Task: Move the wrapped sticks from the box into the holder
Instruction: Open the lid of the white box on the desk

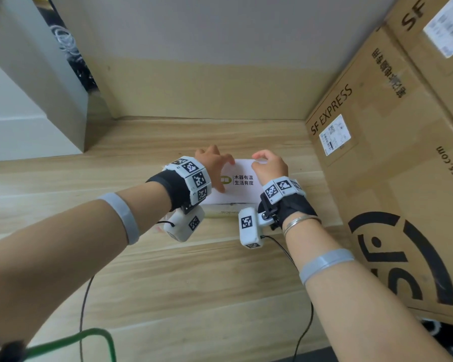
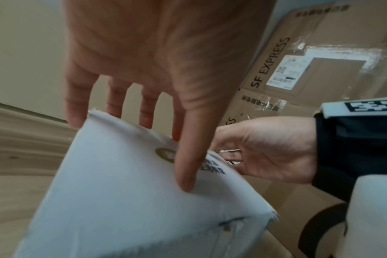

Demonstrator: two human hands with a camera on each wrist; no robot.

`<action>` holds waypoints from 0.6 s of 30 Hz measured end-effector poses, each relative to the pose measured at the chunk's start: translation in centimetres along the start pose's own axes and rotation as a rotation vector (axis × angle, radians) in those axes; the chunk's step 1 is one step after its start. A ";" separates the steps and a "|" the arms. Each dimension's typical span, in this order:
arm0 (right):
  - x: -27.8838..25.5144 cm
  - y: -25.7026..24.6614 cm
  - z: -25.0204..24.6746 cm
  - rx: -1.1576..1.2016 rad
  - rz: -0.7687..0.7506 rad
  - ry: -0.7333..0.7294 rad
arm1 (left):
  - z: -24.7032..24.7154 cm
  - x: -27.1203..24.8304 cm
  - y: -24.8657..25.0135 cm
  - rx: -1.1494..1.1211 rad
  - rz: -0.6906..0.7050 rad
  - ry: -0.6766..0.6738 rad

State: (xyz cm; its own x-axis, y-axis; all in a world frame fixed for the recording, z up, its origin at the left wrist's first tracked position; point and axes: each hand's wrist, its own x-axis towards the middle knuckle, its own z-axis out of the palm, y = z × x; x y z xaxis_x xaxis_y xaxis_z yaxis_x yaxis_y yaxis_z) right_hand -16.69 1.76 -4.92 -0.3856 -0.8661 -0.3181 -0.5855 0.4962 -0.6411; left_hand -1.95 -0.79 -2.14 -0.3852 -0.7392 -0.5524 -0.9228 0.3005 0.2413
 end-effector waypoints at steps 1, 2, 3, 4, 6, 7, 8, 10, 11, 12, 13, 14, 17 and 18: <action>0.0 0.2 0.2 0.001 0.005 0.001 | 0.2 0.0 0.2 0.017 0.004 -0.013; -0.1 0.3 0.4 0.001 0.012 0.005 | 0.3 0.1 0.5 0.039 0.011 -0.029; 0.0 0.5 0.6 0.006 0.018 0.012 | 0.5 0.1 0.7 0.071 0.019 -0.044; 0.0 0.6 0.7 0.015 0.029 0.014 | 0.7 0.1 0.9 0.112 0.027 -0.054; 0.1 0.8 0.8 0.041 0.044 0.012 | 1.0 0.0 1.1 0.189 0.034 -0.055; 0.2 0.9 0.9 0.048 0.041 0.013 | 1.2 -0.1 1.2 0.213 0.036 -0.048; 0.2 1.0 0.8 0.051 0.038 0.015 | 1.4 -0.1 1.2 0.227 0.038 -0.040; 0.3 1.0 0.8 0.056 0.034 0.021 | 1.6 -0.2 1.2 0.243 0.036 -0.032; 0.3 1.1 0.8 0.063 0.033 0.023 | 1.5 -0.2 1.3 0.248 0.037 -0.032; 0.2 1.0 0.7 0.082 0.041 0.023 | 1.4 -0.2 1.3 0.250 0.044 -0.037; 0.2 1.0 0.7 0.119 0.052 0.027 | 1.1 -0.2 1.3 0.245 0.051 -0.047; 0.1 0.9 0.5 0.172 0.072 0.027 | 0.8 -0.2 1.4 0.235 0.057 -0.064; 0.4 1.0 -0.2 0.288 0.103 0.029 | 0.0 0.0 1.2 0.205 0.067 -0.107; 0.6 1.0 -0.5 0.299 0.111 0.017 | -0.3 0.0 1.1 0.193 0.076 -0.118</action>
State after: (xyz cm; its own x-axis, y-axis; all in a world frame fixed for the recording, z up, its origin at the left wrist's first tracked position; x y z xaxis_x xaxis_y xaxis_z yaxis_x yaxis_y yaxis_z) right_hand -17.88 1.80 -5.37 -0.4489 -0.8050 -0.3878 -0.3047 0.5459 -0.7805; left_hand -2.93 -0.61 -1.65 -0.4424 -0.6380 -0.6303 -0.8718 0.4707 0.1355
